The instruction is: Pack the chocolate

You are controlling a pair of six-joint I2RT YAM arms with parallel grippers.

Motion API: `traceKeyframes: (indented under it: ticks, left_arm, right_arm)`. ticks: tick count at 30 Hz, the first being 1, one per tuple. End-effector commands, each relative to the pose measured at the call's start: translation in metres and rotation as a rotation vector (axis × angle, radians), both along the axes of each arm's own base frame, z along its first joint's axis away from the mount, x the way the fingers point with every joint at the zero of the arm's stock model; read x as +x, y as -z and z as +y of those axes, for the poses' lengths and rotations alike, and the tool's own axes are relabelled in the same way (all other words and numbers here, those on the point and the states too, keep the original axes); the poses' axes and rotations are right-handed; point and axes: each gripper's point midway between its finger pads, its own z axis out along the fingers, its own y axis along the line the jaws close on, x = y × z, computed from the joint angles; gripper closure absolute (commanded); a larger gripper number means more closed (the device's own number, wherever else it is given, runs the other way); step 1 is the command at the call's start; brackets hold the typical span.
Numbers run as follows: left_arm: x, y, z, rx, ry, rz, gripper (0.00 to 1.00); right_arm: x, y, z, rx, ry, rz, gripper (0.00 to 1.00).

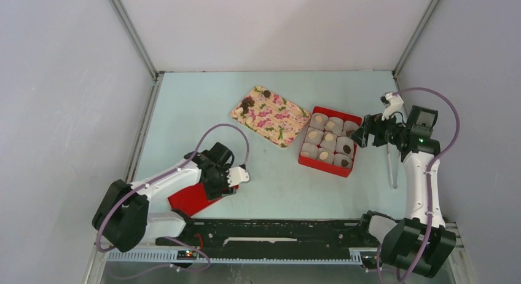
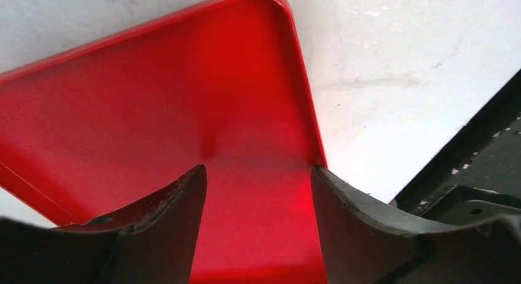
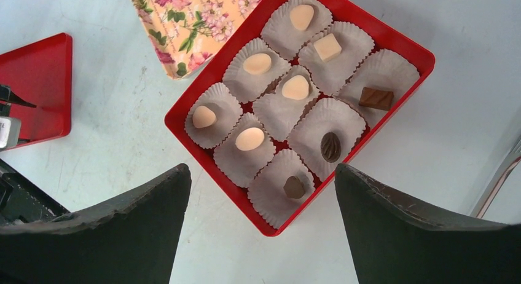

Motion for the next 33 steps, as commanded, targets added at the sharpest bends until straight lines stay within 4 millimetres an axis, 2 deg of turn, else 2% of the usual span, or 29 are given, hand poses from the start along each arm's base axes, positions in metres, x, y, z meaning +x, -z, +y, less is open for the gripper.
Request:
traceKeyframes:
  ticks: [1, 6, 9, 13, 18, 22, 25, 33]
  left_arm:
    - [-0.011, -0.007, -0.009, -0.048, -0.006, 0.043, 0.33]
    - [-0.021, -0.016, -0.027, -0.132, -0.021, 0.089, 0.36]
    - [-0.029, -0.011, -0.036, -0.153, -0.014, 0.122, 0.37]
    - [-0.033, -0.002, -0.036, -0.094, 0.033, 0.115, 0.39]
    - [-0.011, -0.003, -0.044, -0.079, 0.031, 0.038, 0.37]
    - [0.019, 0.0, -0.056, -0.044, 0.058, -0.019, 0.35]
    - [0.039, -0.002, -0.078, -0.066, 0.071, -0.024, 0.35]
    - [0.066, -0.005, -0.145, -0.168, 0.153, -0.006, 0.36]
  right_arm:
    - [0.004, -0.003, 0.0, -0.027, -0.018, -0.032, 0.11]
    - [0.003, -0.002, 0.0, -0.032, -0.023, -0.03, 0.1]
    - [0.004, -0.001, 0.002, -0.029, -0.031, -0.028, 0.1]
    - [0.004, 0.001, 0.004, -0.029, -0.042, -0.024, 0.1]
    - [0.005, 0.004, 0.006, -0.042, -0.051, -0.021, 0.1]
    - [0.007, 0.007, 0.01, -0.046, -0.07, -0.014, 0.1]
    - [0.008, 0.009, 0.014, -0.056, -0.086, -0.011, 0.1]
    - [0.007, 0.013, 0.014, -0.081, -0.094, -0.005, 0.1]
